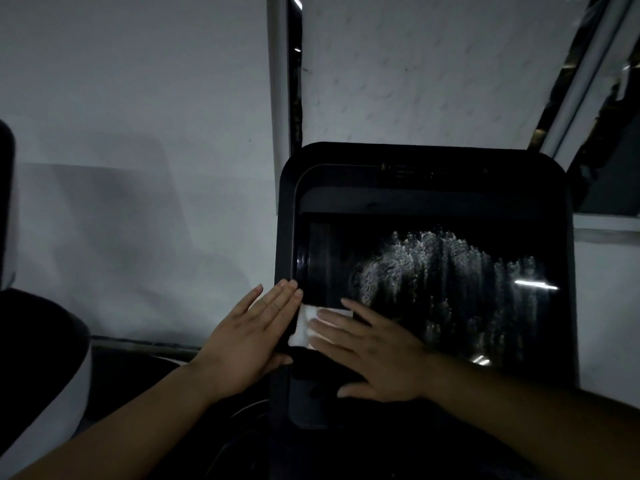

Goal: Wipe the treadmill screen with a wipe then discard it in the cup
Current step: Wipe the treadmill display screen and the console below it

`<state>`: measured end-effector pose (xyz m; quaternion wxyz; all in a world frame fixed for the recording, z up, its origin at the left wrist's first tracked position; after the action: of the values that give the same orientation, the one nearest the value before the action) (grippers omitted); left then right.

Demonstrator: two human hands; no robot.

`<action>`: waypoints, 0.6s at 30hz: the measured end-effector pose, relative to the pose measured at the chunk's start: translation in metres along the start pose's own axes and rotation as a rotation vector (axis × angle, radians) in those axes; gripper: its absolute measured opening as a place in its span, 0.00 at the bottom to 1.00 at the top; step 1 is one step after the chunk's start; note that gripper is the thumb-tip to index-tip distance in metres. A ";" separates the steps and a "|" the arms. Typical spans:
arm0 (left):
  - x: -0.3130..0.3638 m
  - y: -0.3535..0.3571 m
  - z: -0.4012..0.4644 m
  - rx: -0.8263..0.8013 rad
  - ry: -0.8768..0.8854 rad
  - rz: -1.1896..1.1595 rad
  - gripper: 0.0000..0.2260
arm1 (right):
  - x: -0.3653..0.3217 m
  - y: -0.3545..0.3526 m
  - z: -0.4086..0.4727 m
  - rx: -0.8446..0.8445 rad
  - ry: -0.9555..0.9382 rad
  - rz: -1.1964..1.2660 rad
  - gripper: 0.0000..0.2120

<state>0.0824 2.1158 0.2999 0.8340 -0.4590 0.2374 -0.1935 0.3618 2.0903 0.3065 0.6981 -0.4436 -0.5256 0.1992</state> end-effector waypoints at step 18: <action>0.001 0.002 0.001 -0.008 0.009 0.025 0.45 | 0.078 -0.023 0.003 0.011 0.250 -0.063 0.40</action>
<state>0.0845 2.1171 0.2983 0.8334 -0.4586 0.2475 -0.1842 0.3834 2.1378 0.3696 0.7667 -0.4443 -0.4468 0.1233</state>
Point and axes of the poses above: each hand's wrist, its own z-axis towards the middle knuckle, its own y-axis out of the palm, x = y × z, the point moved 1 cm from there along z, towards the middle knuckle, and after that the axes turned 8 degrees about -y, right-handed, at the moved point
